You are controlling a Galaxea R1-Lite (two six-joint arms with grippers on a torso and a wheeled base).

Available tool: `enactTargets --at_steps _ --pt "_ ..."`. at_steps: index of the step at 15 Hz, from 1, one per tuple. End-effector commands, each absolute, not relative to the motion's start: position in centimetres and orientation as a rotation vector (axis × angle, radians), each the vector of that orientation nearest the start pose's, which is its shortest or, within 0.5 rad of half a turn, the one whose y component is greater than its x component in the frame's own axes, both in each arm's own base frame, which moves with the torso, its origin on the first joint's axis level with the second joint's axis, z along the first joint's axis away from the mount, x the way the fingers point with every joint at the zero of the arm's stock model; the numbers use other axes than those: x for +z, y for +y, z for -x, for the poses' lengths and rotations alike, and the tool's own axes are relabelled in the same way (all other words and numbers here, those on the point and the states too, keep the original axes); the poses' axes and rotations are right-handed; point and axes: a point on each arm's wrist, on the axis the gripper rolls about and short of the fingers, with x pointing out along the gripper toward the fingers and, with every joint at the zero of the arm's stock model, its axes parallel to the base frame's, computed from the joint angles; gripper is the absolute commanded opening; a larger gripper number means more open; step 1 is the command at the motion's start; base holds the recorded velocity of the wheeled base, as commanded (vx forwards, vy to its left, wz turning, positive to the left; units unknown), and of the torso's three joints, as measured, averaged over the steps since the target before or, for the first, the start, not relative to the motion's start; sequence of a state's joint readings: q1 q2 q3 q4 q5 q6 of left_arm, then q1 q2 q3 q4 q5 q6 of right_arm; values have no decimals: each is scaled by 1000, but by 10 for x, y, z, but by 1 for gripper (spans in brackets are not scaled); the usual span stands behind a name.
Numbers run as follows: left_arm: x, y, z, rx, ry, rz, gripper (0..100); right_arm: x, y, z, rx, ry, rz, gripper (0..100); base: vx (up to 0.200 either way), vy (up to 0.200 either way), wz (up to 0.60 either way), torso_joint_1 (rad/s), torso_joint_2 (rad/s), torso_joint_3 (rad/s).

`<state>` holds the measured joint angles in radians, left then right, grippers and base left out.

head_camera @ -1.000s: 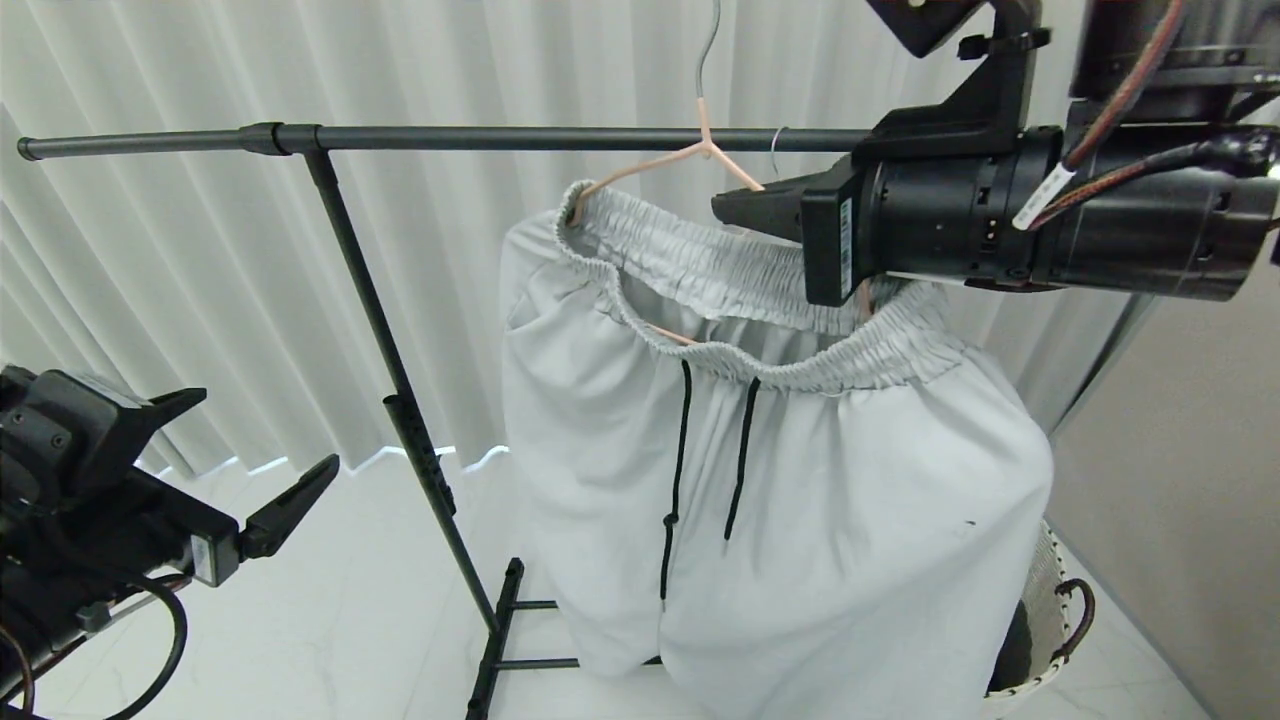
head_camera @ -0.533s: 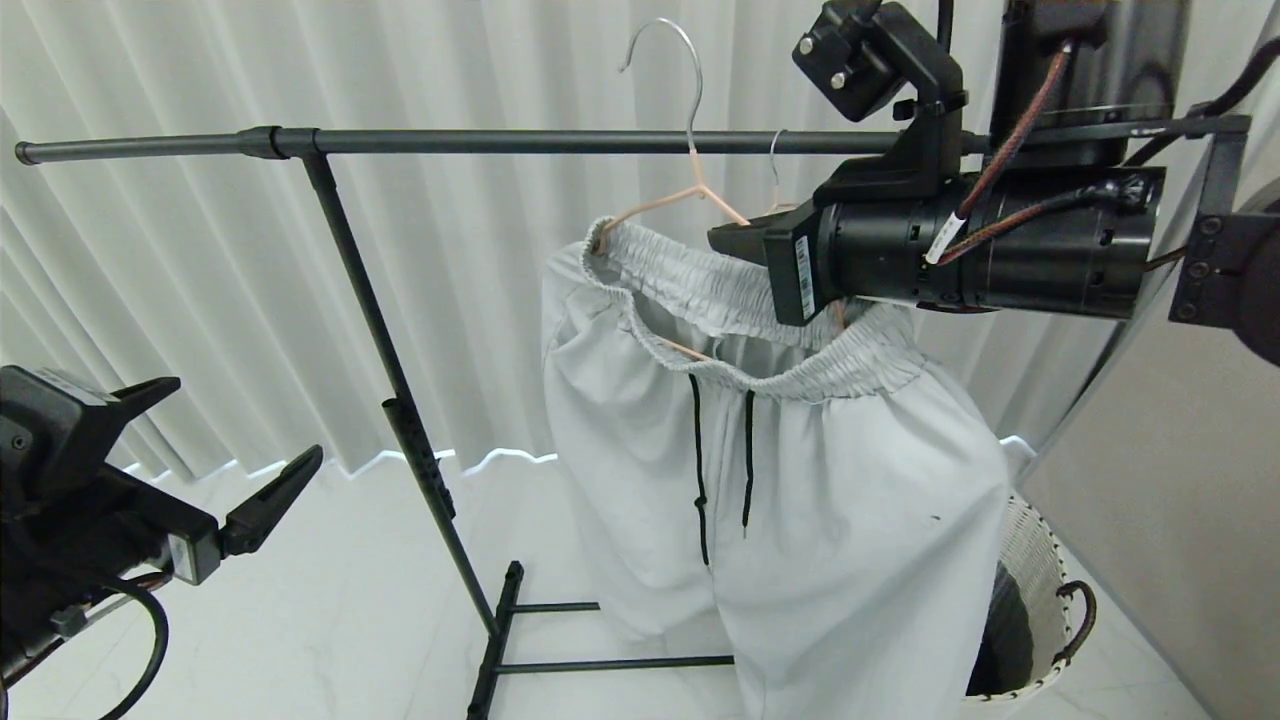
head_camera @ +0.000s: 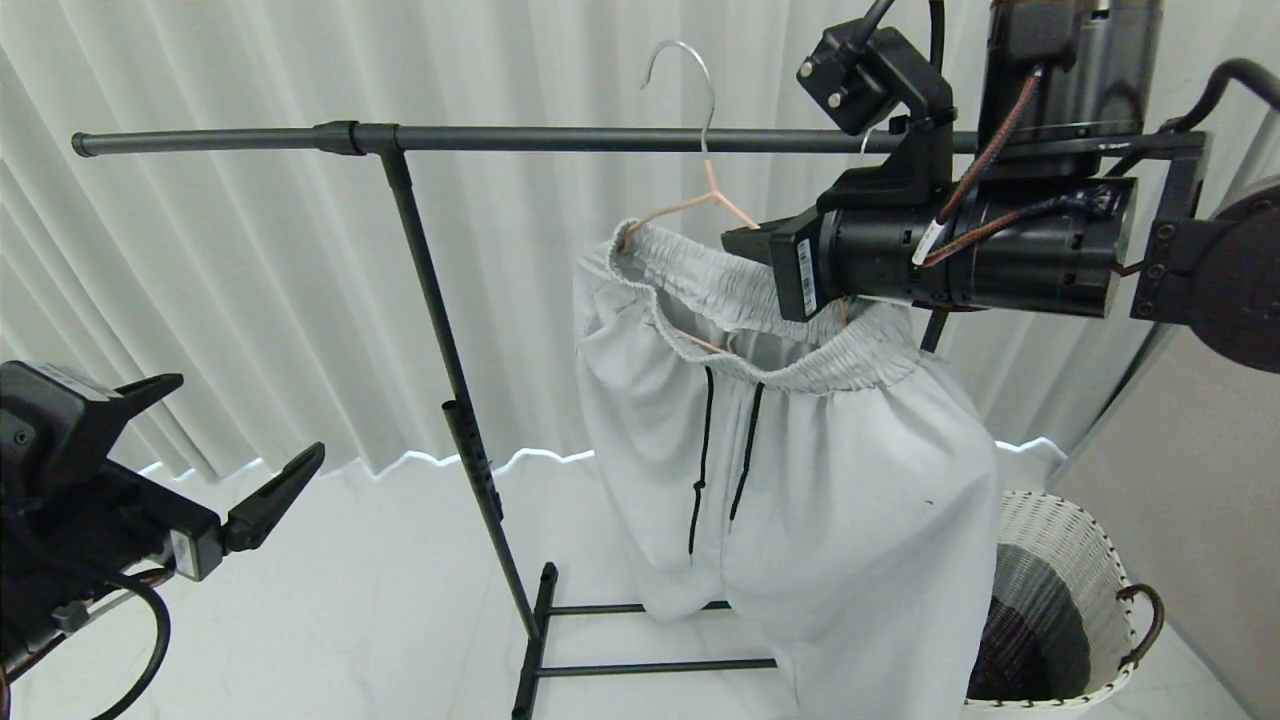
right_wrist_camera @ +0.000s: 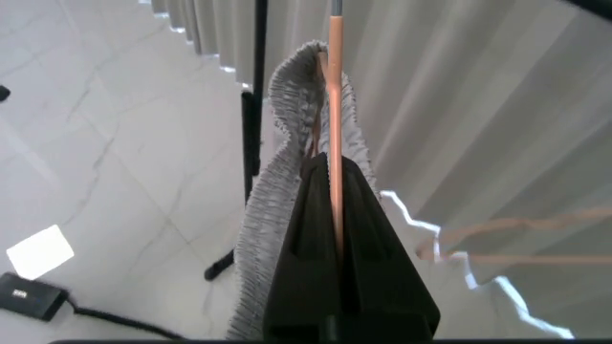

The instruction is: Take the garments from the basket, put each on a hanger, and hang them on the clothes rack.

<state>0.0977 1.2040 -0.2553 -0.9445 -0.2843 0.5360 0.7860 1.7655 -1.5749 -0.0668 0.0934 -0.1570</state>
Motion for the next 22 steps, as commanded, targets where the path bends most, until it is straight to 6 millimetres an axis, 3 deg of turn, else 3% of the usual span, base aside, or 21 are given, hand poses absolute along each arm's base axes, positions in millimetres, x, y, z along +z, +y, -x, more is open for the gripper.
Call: enactTargets --at_steps 1,9,19,22 --pt "182 9 -158 -184 -46 -533 100 321 245 -247 875 52 191 0 0 0 0 0 0 0" --pt "187 8 -160 -178 -67 -563 100 322 243 -254 858 49 182 0 0 0 0 0 0 0" --pt "186 3 -159 -210 -73 -569 100 319 237 -264 825 61 183 0 200 0 0 4 3 3" --pt "186 0 -159 -231 -81 -583 100 312 240 -270 807 83 183 0 0 0 0 0 0 0"
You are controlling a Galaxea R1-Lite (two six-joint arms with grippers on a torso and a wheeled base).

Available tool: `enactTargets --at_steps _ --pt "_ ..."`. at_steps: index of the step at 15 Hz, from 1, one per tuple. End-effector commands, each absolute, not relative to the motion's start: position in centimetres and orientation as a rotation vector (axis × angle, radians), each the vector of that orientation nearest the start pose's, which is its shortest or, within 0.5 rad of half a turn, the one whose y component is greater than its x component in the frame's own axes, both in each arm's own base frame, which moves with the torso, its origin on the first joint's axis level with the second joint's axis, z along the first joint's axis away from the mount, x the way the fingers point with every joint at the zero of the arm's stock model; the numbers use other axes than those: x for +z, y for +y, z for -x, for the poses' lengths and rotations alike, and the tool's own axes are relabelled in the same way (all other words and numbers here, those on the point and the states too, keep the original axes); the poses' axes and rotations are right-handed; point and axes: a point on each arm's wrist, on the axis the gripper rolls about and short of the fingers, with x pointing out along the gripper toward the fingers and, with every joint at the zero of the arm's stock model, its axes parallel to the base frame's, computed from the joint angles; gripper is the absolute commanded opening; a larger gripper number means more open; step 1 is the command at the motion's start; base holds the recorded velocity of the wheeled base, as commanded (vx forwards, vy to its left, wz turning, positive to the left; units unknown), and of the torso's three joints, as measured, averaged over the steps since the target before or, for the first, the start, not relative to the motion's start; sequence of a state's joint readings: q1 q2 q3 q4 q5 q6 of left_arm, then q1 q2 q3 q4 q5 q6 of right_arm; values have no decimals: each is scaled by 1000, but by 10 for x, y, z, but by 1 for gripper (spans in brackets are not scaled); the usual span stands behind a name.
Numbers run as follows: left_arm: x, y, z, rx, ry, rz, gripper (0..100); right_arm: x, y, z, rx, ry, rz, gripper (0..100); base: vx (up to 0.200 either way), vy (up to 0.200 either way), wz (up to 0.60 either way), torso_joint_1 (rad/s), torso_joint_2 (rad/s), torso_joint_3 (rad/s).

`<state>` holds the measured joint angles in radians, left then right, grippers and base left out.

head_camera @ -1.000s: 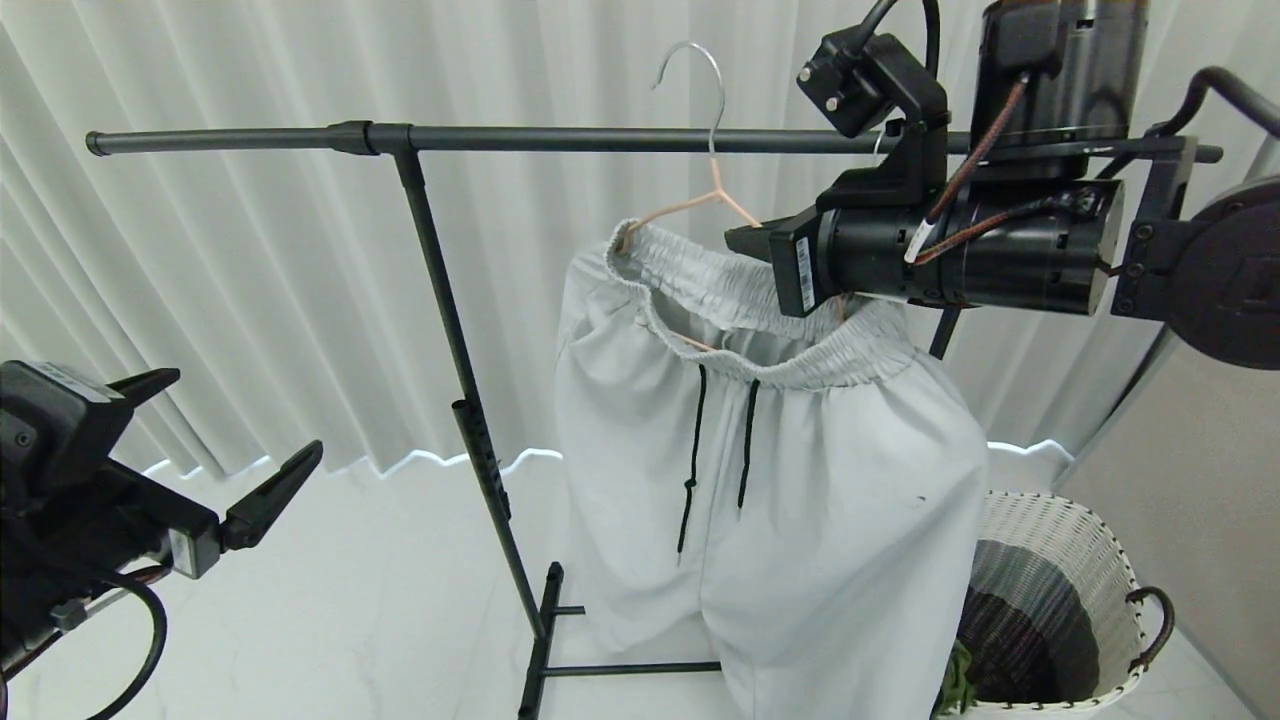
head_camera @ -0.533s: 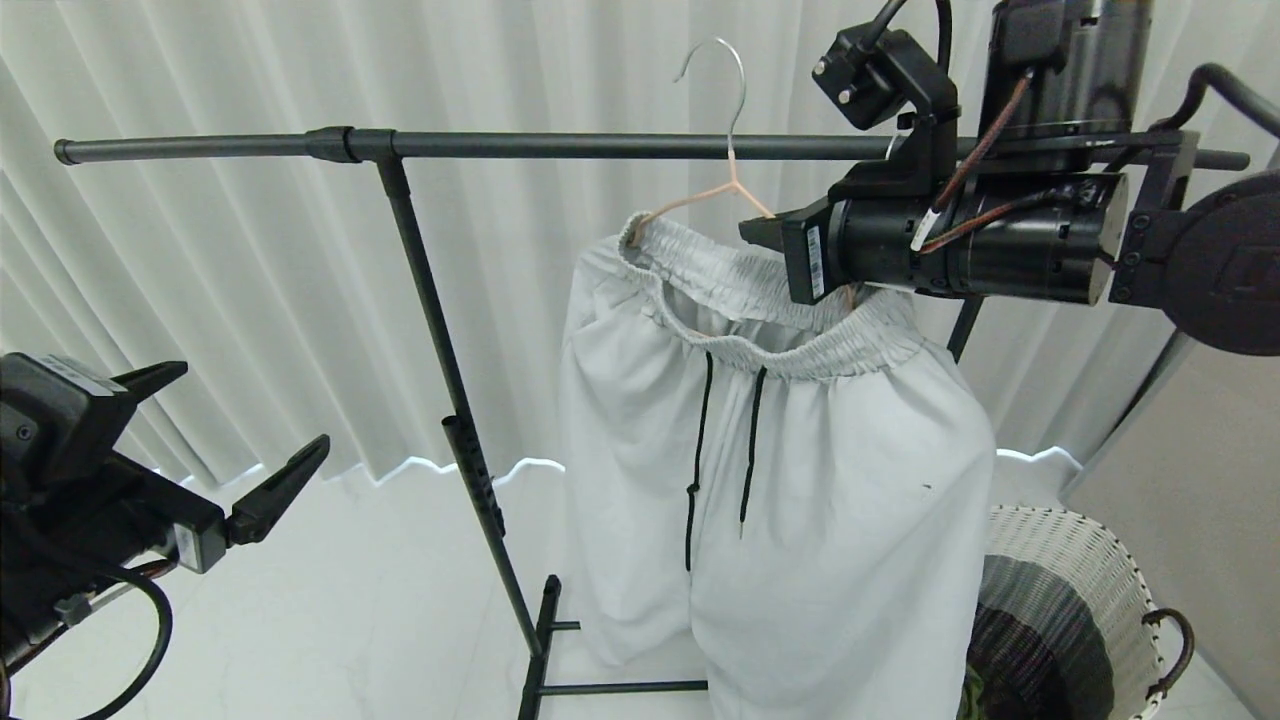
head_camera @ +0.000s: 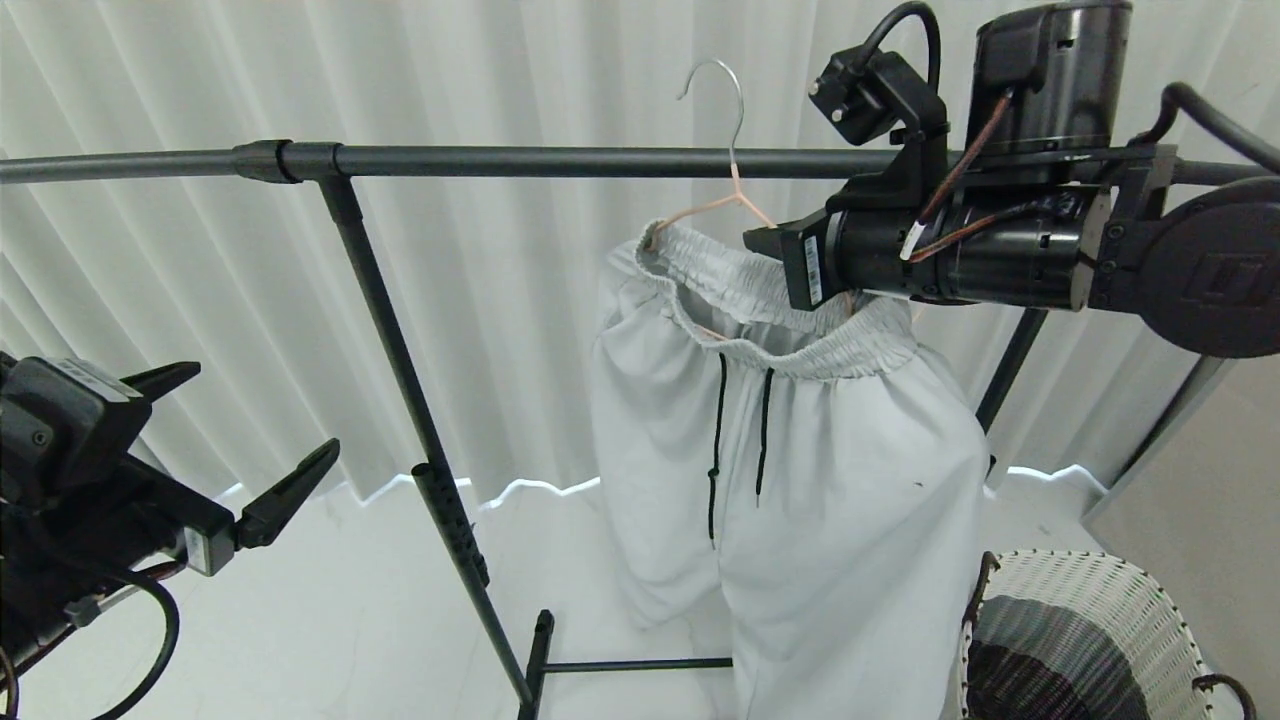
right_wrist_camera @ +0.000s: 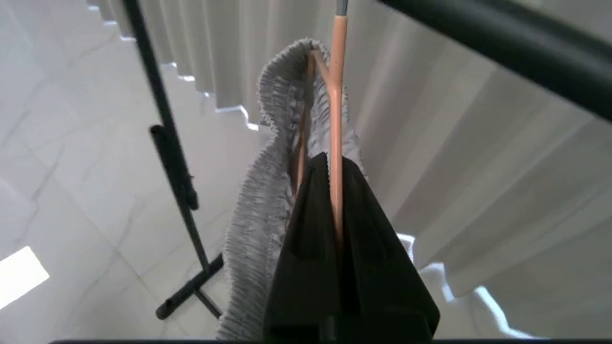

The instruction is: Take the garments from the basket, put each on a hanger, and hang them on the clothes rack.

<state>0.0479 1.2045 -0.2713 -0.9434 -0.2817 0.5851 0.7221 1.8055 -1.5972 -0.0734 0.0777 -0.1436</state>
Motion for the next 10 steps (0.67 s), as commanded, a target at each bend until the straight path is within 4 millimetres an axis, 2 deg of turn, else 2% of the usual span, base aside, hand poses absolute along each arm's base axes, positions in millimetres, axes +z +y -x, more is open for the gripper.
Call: enactTargets --at_steps 1,10 --pt "186 0 -159 -233 -83 -585 100 309 242 -273 783 91 184 0 0 0 0 0 0 0" --pt "187 -8 -155 -268 -109 -593 100 284 267 -324 683 79 147 0 0 0 0 0 0 0"
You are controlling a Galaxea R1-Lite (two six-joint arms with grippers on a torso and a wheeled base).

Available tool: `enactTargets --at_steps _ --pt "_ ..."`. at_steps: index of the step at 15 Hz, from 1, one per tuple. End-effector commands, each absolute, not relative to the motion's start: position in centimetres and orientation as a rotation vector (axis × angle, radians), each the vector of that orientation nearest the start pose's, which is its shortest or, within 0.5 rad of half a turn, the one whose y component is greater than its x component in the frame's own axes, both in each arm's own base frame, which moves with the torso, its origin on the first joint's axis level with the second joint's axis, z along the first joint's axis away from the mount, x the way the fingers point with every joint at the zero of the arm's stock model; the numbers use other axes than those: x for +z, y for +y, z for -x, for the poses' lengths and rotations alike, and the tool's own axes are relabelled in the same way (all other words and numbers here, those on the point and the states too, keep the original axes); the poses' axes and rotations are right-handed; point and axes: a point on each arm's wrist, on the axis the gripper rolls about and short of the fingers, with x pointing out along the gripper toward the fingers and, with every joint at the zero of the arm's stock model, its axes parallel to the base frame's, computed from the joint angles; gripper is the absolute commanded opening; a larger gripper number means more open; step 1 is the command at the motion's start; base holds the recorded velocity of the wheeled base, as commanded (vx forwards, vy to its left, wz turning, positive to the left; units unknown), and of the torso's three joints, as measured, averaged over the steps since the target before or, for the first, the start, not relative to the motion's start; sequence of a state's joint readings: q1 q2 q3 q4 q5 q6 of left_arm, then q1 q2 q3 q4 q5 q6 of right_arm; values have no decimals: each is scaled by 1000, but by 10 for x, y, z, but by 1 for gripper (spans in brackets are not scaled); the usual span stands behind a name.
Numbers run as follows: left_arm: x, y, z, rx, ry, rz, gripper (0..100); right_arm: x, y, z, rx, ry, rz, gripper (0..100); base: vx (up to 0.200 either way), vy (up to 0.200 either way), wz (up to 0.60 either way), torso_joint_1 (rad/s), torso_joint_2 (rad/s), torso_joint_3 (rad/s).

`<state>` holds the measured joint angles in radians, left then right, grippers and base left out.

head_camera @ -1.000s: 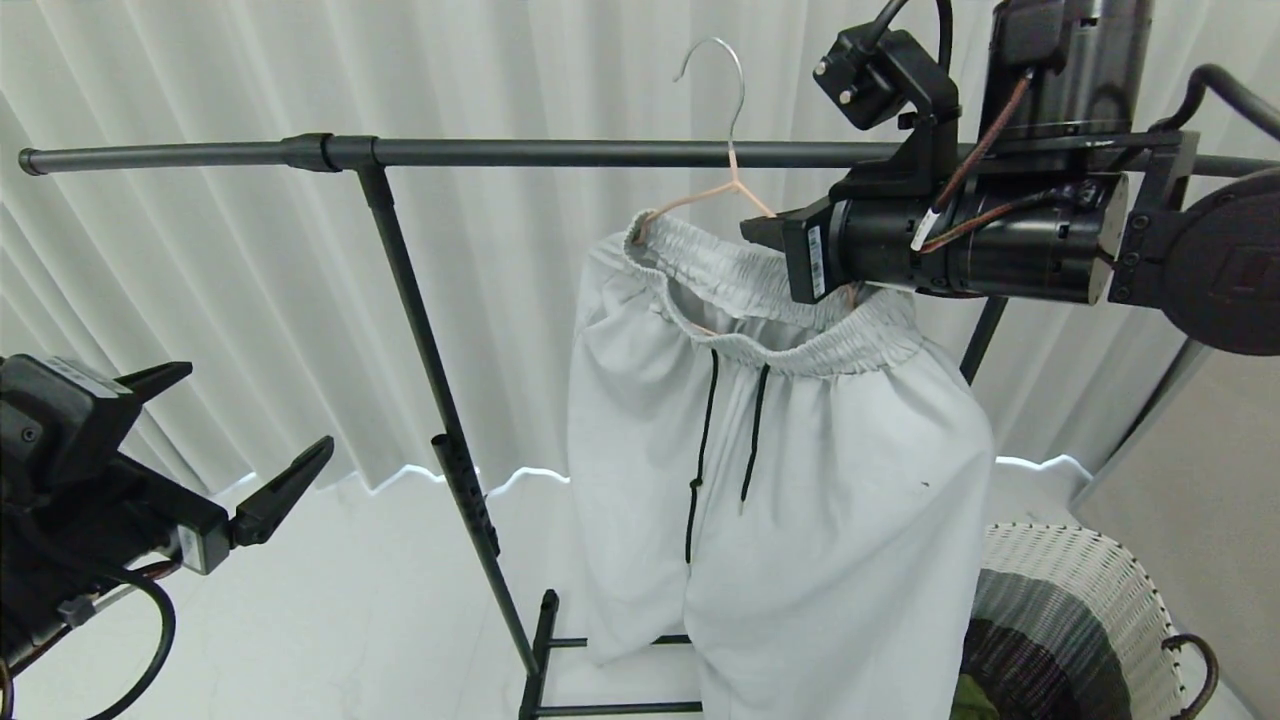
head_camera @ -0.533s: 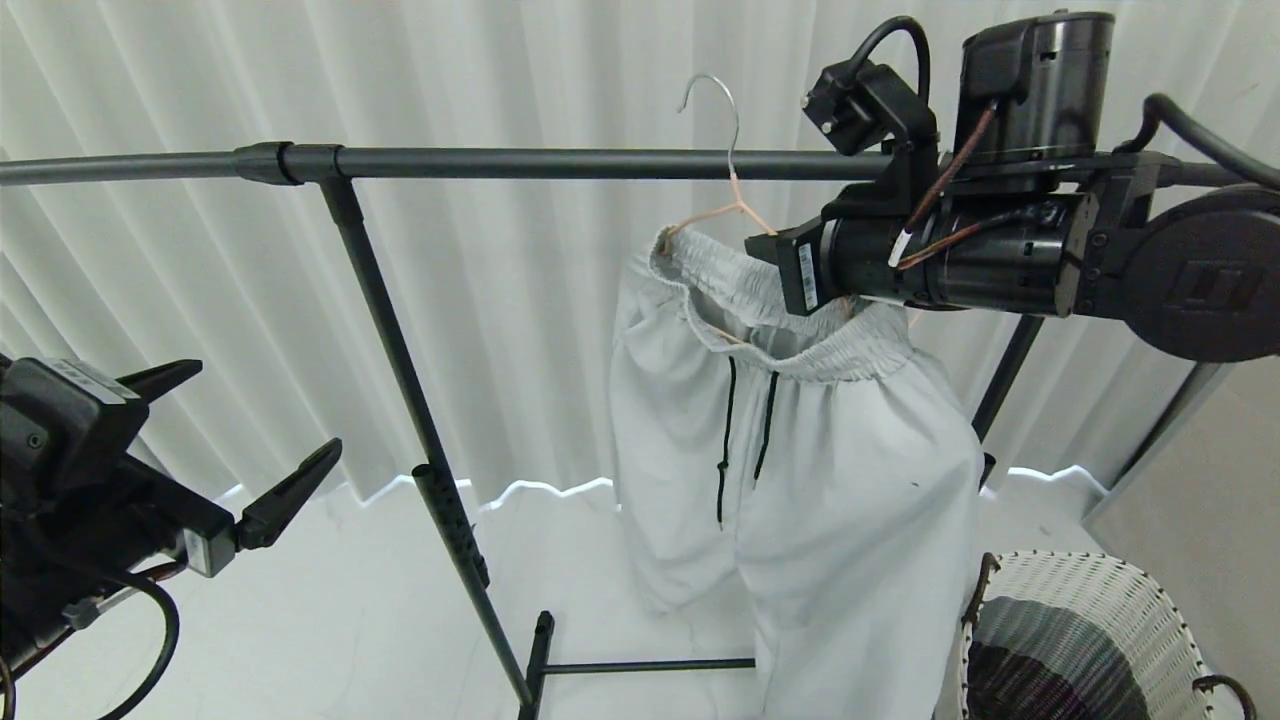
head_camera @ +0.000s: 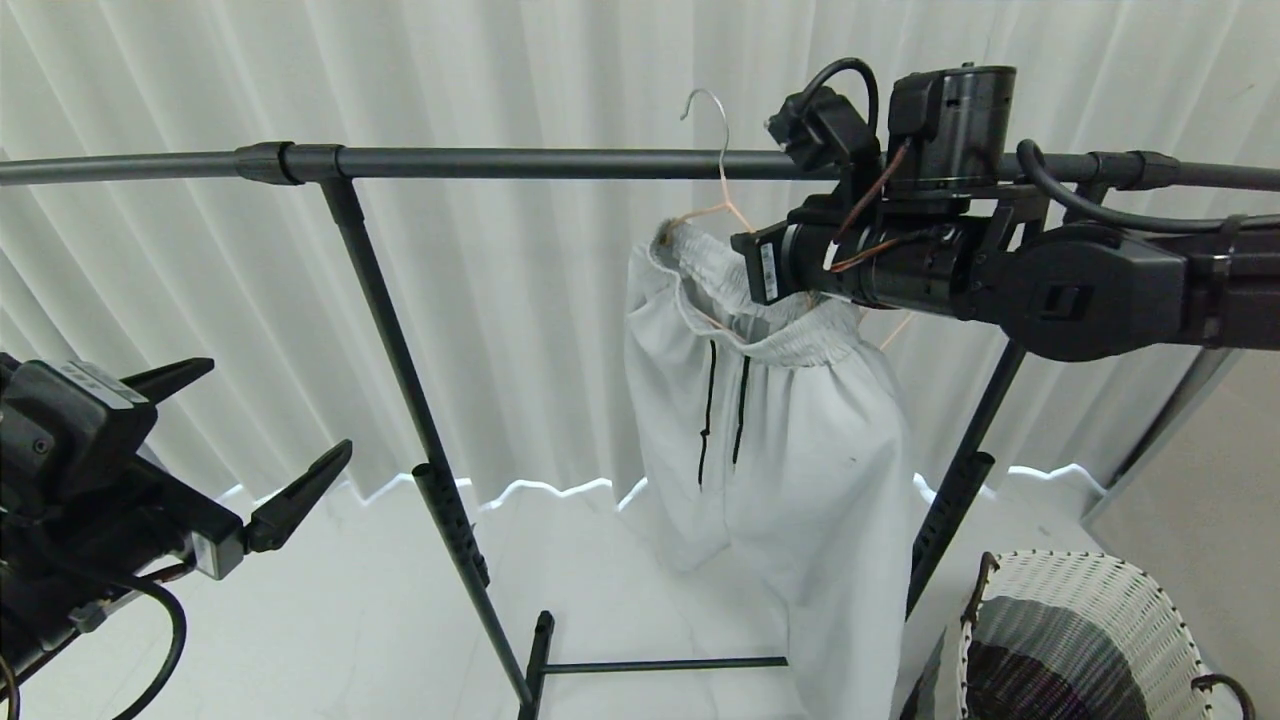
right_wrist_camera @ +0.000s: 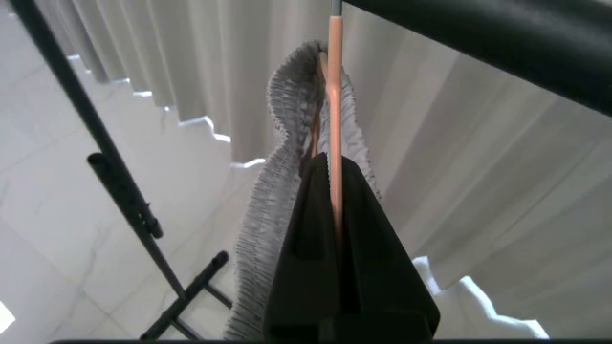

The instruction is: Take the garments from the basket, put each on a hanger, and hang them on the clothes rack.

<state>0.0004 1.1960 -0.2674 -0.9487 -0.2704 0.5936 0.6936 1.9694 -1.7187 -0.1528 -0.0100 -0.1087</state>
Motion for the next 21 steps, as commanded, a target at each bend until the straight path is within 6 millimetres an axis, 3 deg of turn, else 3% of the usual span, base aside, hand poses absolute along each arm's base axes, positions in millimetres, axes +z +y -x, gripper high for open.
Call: enactTargets --at_steps 1,13,14,19,21 --pt "186 -10 -154 -267 -108 -592 100 281 269 -327 680 85 149 0 0 0 0 0 0 0" --pt "188 -15 -154 -272 -117 -592 100 275 273 -330 658 100 156 0 0 0 0 0 0 0" --pt "188 -15 -154 -272 -116 -592 100 274 273 -331 647 102 157 100 0 0 0 0 0 0" --pt "188 -15 -154 -267 -112 -590 100 278 272 -330 642 91 153 100 0 0 0 0 0 0" --pt "186 -13 -155 -259 -100 -589 100 289 271 -320 653 70 135 100 0 0 0 0 0 0"
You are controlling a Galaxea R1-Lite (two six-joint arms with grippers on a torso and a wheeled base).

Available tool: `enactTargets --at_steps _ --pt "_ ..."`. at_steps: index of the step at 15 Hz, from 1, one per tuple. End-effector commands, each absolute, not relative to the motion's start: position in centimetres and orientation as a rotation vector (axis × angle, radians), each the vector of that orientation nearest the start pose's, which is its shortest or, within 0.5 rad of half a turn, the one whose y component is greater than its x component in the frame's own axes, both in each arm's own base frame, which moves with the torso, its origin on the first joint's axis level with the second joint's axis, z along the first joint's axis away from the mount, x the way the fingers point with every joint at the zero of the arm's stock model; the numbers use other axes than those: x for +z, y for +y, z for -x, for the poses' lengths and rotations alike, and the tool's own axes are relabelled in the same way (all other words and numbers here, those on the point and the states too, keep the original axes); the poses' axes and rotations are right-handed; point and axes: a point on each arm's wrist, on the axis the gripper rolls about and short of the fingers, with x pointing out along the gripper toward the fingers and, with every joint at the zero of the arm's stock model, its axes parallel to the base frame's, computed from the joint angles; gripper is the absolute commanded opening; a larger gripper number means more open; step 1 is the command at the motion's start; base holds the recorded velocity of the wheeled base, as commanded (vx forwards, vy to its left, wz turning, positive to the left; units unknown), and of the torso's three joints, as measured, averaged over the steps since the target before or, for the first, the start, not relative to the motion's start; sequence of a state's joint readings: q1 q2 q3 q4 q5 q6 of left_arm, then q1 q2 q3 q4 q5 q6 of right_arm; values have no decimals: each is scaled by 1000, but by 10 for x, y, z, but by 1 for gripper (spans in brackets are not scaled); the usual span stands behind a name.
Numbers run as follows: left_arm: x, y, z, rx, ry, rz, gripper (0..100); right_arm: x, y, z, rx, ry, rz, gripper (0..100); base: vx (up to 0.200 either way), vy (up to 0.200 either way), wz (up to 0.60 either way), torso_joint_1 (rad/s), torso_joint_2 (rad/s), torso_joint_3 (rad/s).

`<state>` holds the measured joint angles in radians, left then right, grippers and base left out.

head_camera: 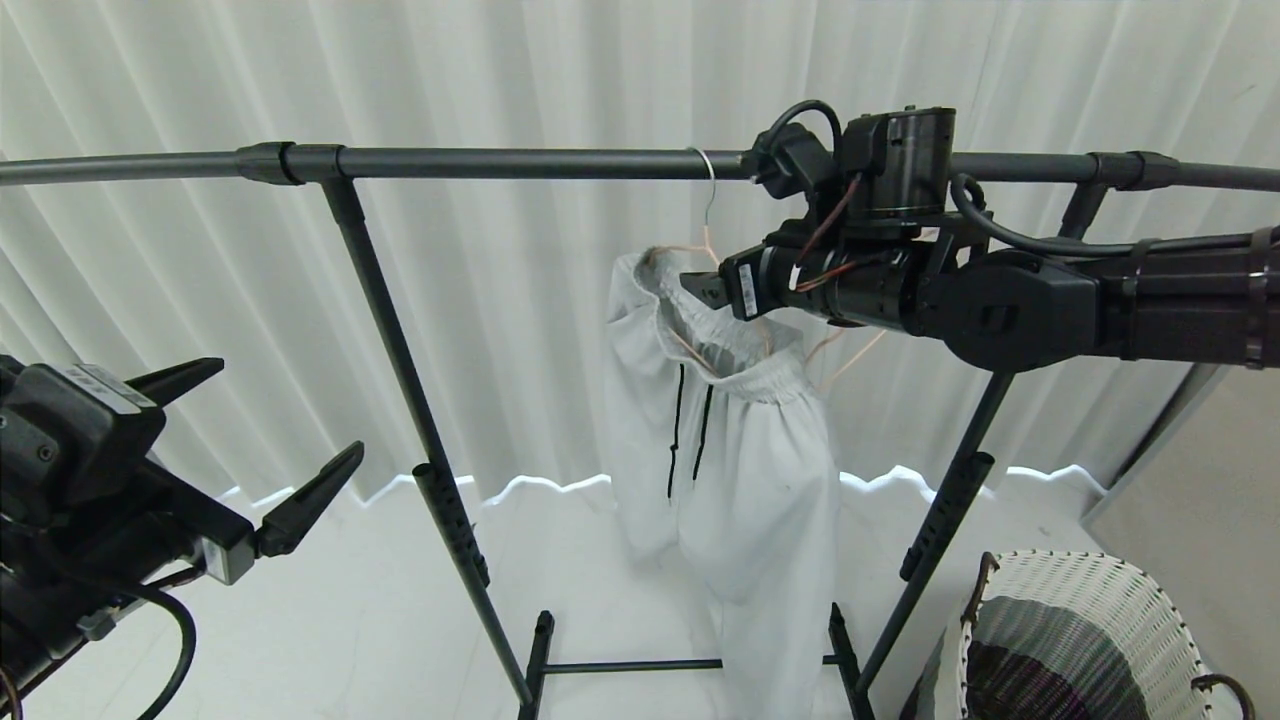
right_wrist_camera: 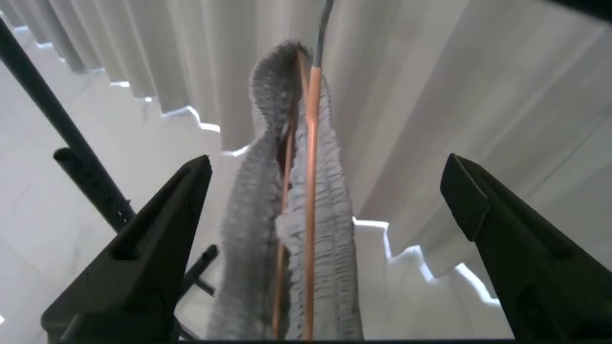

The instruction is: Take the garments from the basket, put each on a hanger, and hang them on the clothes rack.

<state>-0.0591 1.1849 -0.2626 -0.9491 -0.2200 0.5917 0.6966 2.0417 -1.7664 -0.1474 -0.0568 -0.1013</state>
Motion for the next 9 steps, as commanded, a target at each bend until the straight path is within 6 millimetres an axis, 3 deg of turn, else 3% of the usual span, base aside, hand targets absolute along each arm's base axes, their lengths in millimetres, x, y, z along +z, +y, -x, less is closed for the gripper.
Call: enactTargets --at_steps 1,3,6,8,9 --pt "185 -13 -155 -255 -97 -589 100 291 273 -316 662 66 126 100 0 0 0 0 0 0" --pt "183 -5 -157 -215 -68 -587 100 312 268 -293 671 30 100 100 0 0 0 0 0 0" --pt "179 4 -157 -159 -32 -584 100 322 256 -272 623 24 118 100 0 0 0 0 0 0" --pt "178 11 -157 -122 -17 -582 100 315 224 -263 514 51 232 100 0 0 0 0 0 0" --pt "178 13 -157 -107 -13 -581 100 314 210 -257 490 57 262 100 -200 0 0 2 2 2"
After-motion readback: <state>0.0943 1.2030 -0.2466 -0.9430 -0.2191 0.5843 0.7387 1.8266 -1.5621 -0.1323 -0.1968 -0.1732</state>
